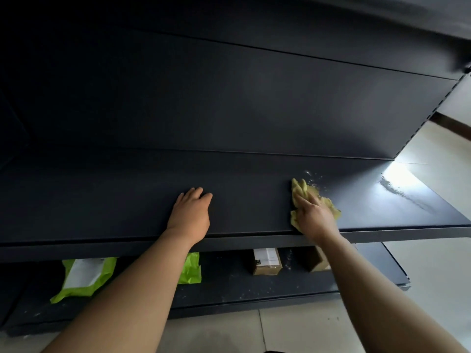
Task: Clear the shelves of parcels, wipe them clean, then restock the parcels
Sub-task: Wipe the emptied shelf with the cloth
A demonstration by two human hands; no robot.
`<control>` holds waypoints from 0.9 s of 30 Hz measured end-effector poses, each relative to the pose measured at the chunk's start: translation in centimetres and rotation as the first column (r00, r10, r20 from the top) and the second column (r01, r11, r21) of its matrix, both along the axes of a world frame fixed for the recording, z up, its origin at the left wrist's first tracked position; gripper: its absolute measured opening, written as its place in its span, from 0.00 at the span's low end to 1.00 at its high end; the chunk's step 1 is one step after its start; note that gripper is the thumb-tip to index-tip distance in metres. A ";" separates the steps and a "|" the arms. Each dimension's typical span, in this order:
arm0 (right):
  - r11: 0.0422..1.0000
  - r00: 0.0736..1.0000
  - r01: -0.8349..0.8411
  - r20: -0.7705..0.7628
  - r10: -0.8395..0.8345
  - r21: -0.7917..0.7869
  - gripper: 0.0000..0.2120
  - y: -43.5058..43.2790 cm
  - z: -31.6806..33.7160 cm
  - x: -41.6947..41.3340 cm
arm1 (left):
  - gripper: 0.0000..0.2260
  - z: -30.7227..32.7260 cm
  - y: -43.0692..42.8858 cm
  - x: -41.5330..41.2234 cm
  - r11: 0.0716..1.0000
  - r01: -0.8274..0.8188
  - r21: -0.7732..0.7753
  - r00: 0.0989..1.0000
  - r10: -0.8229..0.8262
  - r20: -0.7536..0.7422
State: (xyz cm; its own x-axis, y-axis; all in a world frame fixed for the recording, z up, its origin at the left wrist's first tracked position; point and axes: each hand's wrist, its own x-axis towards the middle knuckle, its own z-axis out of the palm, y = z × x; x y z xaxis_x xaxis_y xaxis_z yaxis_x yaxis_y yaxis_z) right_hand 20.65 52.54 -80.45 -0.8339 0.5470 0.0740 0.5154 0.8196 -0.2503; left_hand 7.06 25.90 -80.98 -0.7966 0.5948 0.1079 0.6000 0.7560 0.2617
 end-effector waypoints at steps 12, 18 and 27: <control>0.963 0.964 -0.265 0.002 0.266 0.040 0.24 6.7 -0.5 -2.2 | 0.16 -0.2 12.9 2.7 0.987 -0.042 0.155 0.999 0.038 0.023; 0.992 0.988 -0.127 0.090 0.127 -0.007 0.26 10.4 -0.3 -3.2 | 0.18 -1.1 13.6 2.9 0.979 -0.067 0.195 0.997 0.075 -0.035; 0.903 0.891 -0.426 0.151 0.428 -0.048 0.26 4.5 0.5 -14.2 | 0.20 -1.5 13.8 2.5 0.979 -0.080 0.186 0.994 0.093 -0.063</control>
